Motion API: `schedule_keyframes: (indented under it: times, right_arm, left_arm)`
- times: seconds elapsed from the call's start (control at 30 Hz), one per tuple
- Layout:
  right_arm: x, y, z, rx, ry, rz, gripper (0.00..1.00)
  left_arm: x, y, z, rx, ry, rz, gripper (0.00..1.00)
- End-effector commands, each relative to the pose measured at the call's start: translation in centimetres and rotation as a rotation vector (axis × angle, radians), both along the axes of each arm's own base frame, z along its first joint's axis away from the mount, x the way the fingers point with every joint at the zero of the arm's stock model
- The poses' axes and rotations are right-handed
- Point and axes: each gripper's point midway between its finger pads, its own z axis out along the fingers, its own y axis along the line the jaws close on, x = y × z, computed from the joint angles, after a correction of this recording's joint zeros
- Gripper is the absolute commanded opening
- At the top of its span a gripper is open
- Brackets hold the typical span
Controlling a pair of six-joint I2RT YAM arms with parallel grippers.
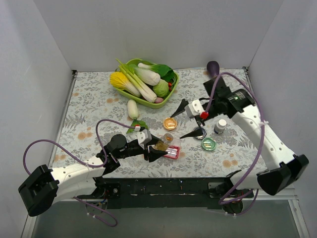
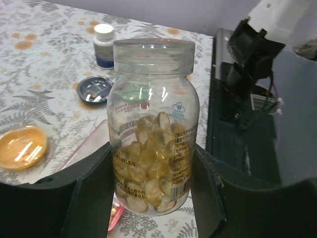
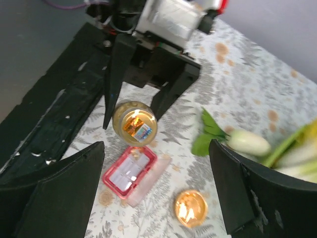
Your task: Sort the pills into containers
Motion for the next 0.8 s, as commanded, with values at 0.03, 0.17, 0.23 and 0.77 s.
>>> schedule_keyframes:
  times: [0.03, 0.17, 0.23, 0.77]
  right_arm:
    - [-4.0, 1.2, -4.6, -0.082, 0.027, 0.225, 0.90]
    - [-4.8, 2.1, -5.7, -0.136, 0.075, 0.231, 0.84]
    - [-5.0, 2.4, -6.2, -0.164, 0.081, 0.235, 0.79]
    - [-3.8, 4.6, -6.7, -0.250, 0.394, 0.005, 0.24]
  left_arm:
    - [-3.3, -0.4, 0.4, -0.007, 0.067, -0.168, 0.00]
    - [-3.5, -0.6, 0.7, -0.007, 0.067, -0.190, 0.00]
    - [-3.4, -0.6, 0.8, -0.010, 0.065, -0.188, 0.00]
    - [-0.4, -0.1, 3.3, -0.094, 0.025, -0.010, 0.00]
